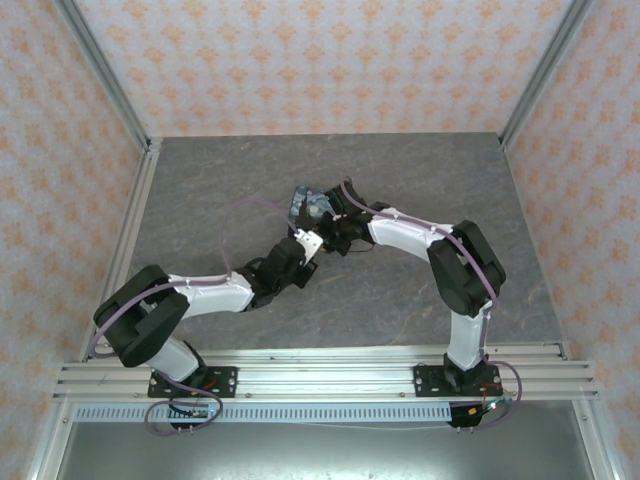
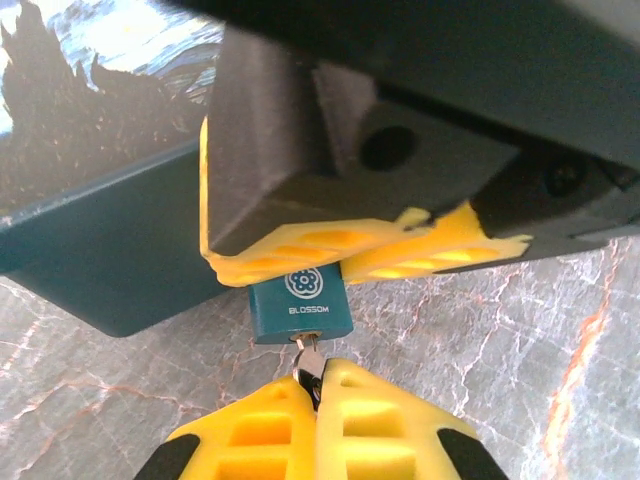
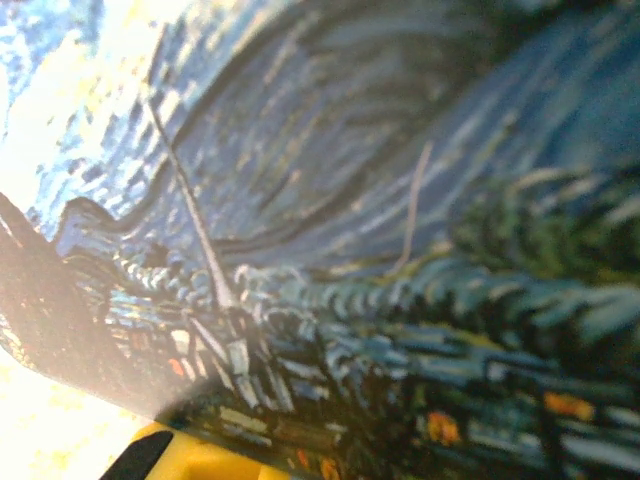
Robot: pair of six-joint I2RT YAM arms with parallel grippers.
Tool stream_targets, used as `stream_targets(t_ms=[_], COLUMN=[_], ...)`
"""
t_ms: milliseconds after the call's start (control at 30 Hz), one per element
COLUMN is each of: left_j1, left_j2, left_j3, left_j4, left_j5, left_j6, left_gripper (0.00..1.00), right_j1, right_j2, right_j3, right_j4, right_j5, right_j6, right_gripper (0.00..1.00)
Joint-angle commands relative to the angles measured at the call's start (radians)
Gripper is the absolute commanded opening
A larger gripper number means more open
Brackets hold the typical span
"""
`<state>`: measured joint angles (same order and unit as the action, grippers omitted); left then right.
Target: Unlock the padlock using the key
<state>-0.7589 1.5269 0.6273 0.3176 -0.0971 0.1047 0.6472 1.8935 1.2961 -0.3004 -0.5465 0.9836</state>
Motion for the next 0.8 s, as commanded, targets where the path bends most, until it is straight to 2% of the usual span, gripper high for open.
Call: stream_targets(t_ms=[0,233,467,533,600,667,767], left_j1=[-0.074,-0.084,-0.131,-0.090,0.034,0.101,0.136], left_j2=[0.016,-0.005,0.034,0.040,0.028,0.007,0.000], left_j3=[0.035,0.035,0.096,0.122,0.137,0.106,0.100], left_j4=[-0.061,-0.065,-0.124,-0.153,-0.140,-0.048,0.023], left_j5=[0.016,-0.006,-0.050,0.005,0.197,0.278,0.356], left_j6=[0.116,0.131,0.307,0.240,0.049,-0.071,-0.160], left_gripper=[0.00,0.00,0.00,0.00,0.00,0.00,0.00], right_j1=[0.002,0.008,0.013,0.014,0.014,0.015,0.016], right_j2=[0.013,0.021,0.035,0.039,0.036,0.030,0.024], right_j3=[0.062,0.067,0.072,0.082,0.078,0.060,0.016], right_j4=[0.037,0.018,0.008,0.007,0.014,0.032,0.102], right_j5=[-0.047,-0.074,-0.114,-0.132,-0.142,-0.148,-0.168], right_j6=[0.022,0.006,-0.003,-0.008,-0.007,0.007,0.063], right_gripper=[0.00,0.00,0.00,0.00,0.00,0.00,0.00])
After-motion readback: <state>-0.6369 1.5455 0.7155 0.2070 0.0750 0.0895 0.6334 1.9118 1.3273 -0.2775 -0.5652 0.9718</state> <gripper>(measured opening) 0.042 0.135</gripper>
